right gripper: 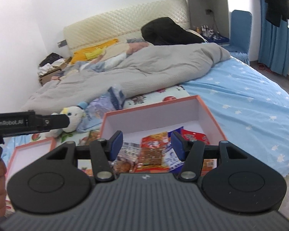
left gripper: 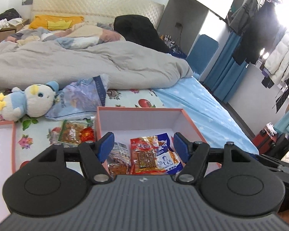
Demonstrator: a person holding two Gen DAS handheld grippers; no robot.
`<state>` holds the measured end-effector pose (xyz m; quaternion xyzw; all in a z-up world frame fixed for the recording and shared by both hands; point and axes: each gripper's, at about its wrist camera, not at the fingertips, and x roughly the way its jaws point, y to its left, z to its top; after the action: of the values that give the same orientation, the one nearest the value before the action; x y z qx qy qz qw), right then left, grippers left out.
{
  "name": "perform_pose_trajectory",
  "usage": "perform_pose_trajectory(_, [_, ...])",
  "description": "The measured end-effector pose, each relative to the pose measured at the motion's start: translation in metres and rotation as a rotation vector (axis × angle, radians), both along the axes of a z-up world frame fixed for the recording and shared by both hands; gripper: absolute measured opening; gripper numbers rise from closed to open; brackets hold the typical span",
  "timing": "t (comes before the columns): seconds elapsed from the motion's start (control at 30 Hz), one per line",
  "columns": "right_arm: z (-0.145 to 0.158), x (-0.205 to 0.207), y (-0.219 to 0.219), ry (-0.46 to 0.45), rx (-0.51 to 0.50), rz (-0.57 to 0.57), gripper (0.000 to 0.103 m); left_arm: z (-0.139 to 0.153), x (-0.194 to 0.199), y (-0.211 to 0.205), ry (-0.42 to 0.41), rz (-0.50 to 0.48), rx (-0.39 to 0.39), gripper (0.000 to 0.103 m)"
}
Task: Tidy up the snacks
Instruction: 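Withdraw both open tools from the deeper box toward the remaining packets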
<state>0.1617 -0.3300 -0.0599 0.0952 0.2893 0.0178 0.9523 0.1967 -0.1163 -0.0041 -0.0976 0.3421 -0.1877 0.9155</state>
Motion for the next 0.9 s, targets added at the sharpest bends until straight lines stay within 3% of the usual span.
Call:
perform_pose_trajectory(0.5, [-0.005,-0.025,0.062,-0.023,-0.016,0.105,0.058,-0.007,-0.049,0.056,-0.013,0.063,0.032,0.073])
perform_pose_trajectory(0.9, [-0.027,-0.036,0.108,-0.002,-0.033,0.205,0.058,-0.037,-0.073,0.096,0.036,0.142,0.059,0.073])
